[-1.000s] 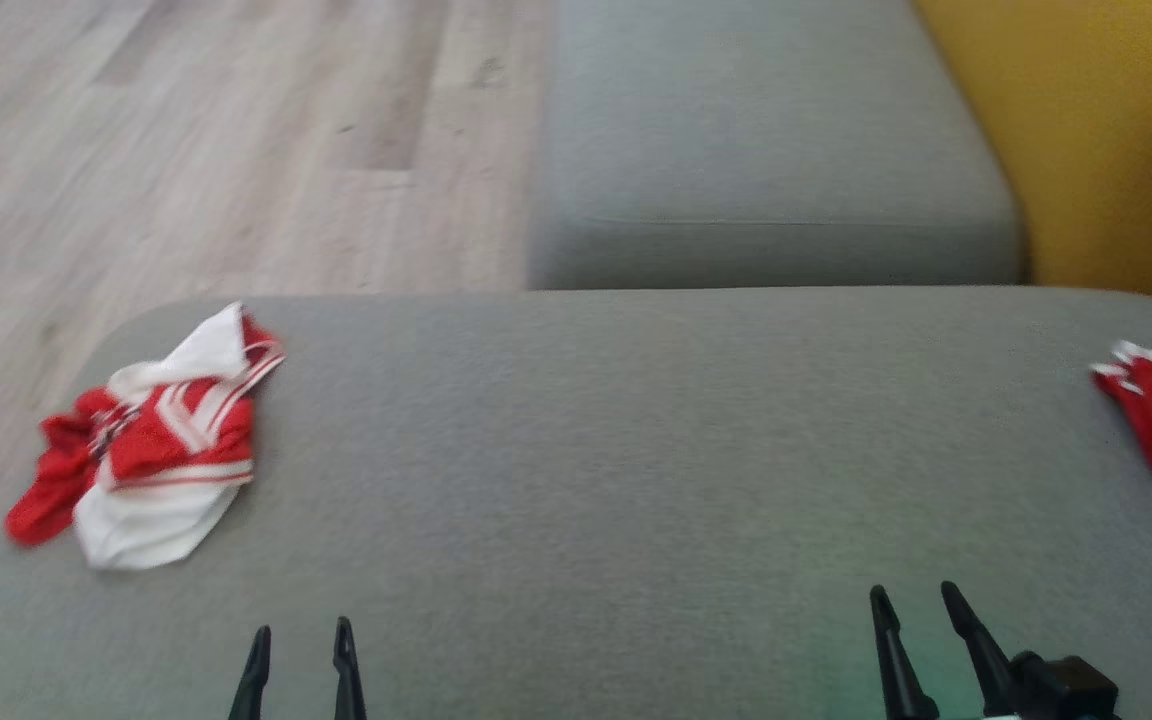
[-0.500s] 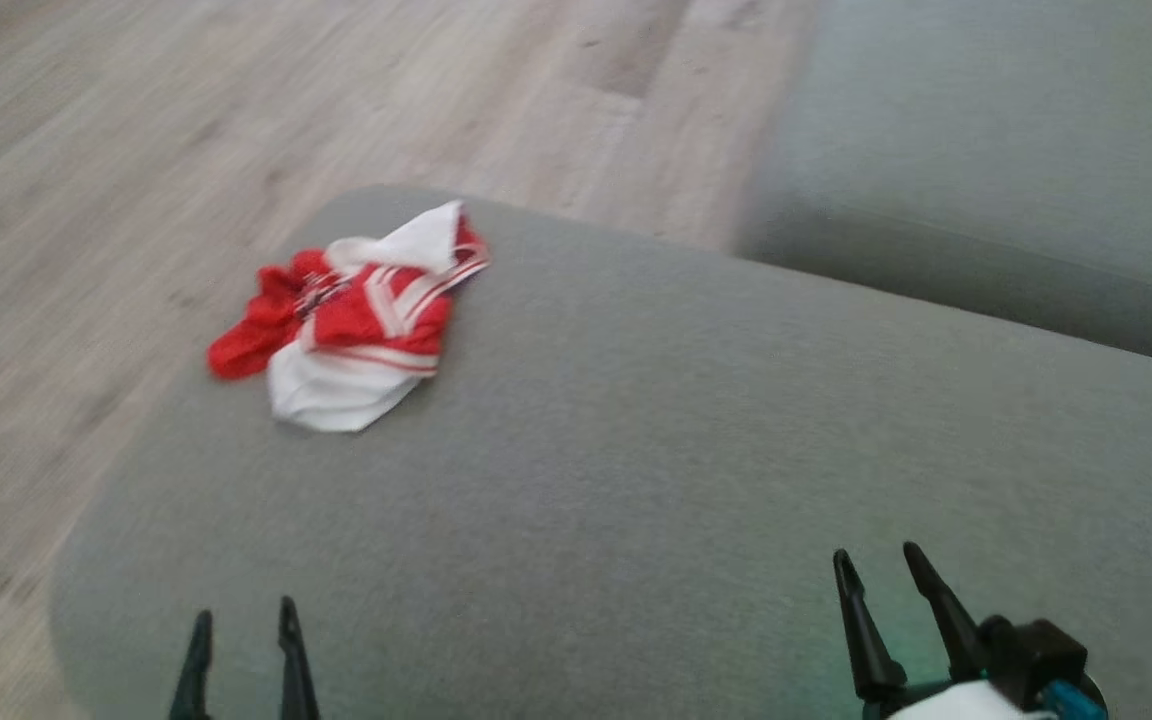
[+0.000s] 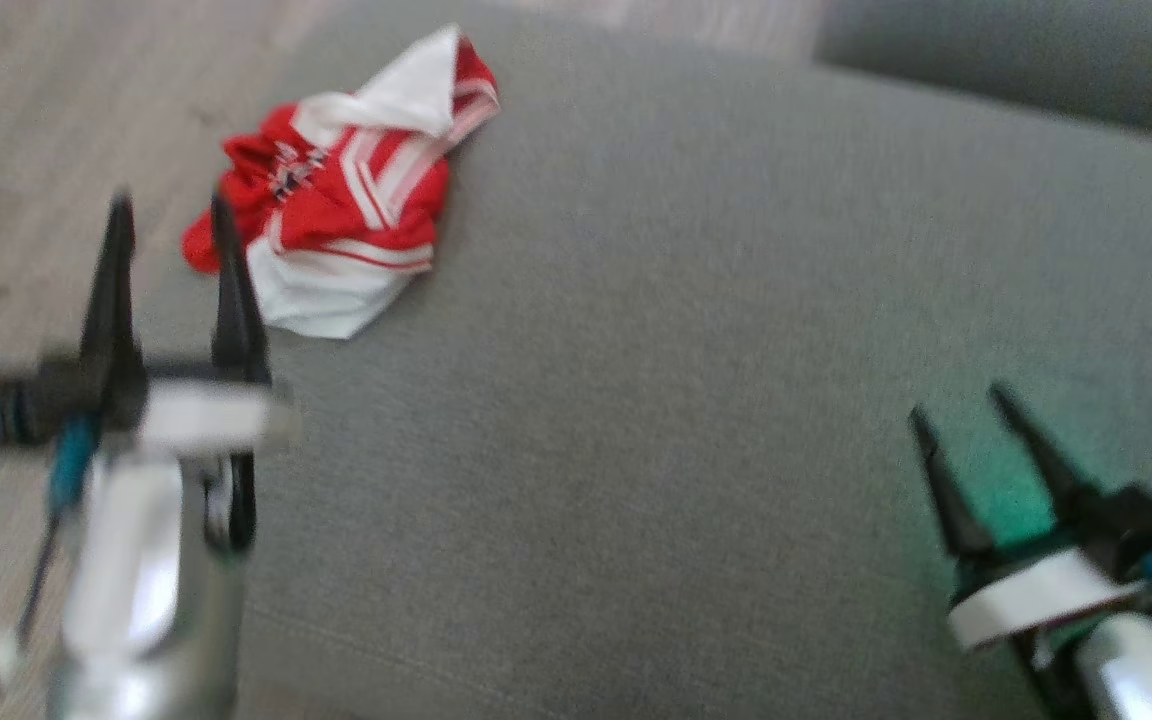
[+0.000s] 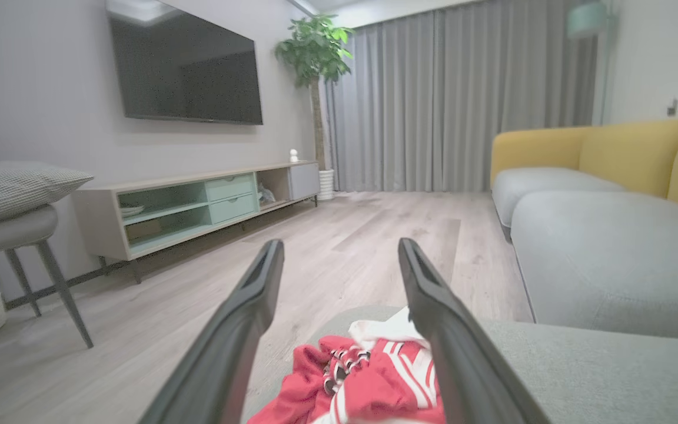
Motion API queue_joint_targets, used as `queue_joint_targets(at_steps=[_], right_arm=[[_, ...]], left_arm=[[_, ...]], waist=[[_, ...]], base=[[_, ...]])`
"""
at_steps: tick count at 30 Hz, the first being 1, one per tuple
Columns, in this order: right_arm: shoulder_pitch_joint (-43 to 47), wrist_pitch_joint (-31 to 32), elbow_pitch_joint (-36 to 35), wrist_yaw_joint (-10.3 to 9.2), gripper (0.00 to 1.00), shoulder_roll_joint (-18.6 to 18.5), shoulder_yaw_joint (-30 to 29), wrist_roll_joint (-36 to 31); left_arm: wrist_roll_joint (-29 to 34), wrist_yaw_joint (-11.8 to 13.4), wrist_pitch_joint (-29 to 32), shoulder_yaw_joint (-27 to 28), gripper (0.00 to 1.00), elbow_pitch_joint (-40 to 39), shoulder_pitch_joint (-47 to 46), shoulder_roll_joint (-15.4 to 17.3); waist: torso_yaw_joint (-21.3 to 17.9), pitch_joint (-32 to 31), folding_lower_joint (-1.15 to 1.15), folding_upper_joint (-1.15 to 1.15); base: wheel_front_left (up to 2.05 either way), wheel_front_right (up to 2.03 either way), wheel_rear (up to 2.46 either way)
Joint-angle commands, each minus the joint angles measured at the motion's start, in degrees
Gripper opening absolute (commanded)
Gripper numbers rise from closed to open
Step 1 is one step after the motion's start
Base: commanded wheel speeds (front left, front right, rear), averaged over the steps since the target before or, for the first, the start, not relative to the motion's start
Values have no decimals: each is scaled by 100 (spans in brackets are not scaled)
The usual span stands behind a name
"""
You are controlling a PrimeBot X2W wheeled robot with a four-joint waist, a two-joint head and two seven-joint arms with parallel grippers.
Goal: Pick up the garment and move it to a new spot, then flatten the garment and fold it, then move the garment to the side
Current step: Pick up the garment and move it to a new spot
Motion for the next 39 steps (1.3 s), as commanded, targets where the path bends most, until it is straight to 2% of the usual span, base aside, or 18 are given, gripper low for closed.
queue_joint_targets(at_steps=[1,4,8,11,15,16,17,22,26,29,34,36,39], right_arm=[[-186,-78,-232,39,100,-210,112,-57],[-395,-78,-415,39,100,-560,60,-61],[-517,-78,-661,39,100,-931,-108,-93],[-565,-78,-805,39,100,-1100,-171,-83],[-635,-78,-889,39,100,-1179,-222,-72],[-657,-78,-880,39,100,-1171,-209,-82],[-696,-78,-833,39,100,-1126,-193,-115],[-671,-78,-653,39,100,-930,-147,-165],[-605,-78,-454,39,100,-608,-8,-159],[-530,-78,-295,39,100,-284,119,-123],[-273,-78,-116,39,100,292,291,-55],[-138,-78,-102,39,100,476,346,-19],[-8,-78,-167,39,100,638,411,-1]], left_arm=[[94,-68,11,122,100,116,-498,223],[264,-237,427,-116,100,1103,-1699,432],[141,-338,1124,-137,100,2546,-2951,477],[23,-309,1642,-59,100,3599,-3462,509],[-115,-202,2323,35,100,4738,-3678,533],[-148,-209,2341,51,82,4885,-3698,540],[-238,-308,2094,90,0,4995,-3742,554],[-35,-373,1131,-141,0,4909,-3870,691],[197,-472,454,-471,0,4765,-4114,718],[311,-566,253,-751,0,4587,-4333,682],[105,-629,197,-1458,0,4193,-4517,445],[-299,-631,272,-1861,0,3944,-4476,350],[-952,-632,510,-2476,0,3341,-4413,470]], waist=[[-312,930,-3,0],[-424,1395,-3,0],[-538,1851,-3,0],[-641,2108,-3,0],[-734,2277,-3,0],[-757,2278,-3,0],[-782,2232,-3,0],[-770,1883,-3,0],[-816,1188,-3,0],[-960,510,-3,0],[-1501,-635,-3,0],[-1812,-999,-3,0],[-2342,-1229,-3,0]], base=[[0,0,0],[0,0,0],[0,0,0],[0,0,0],[0,0,0],[0,0,0],[0,0,0],[0,0,0],[0,0,0],[0,0,0],[0,0,0],[0,0,0],[0,0,0]])
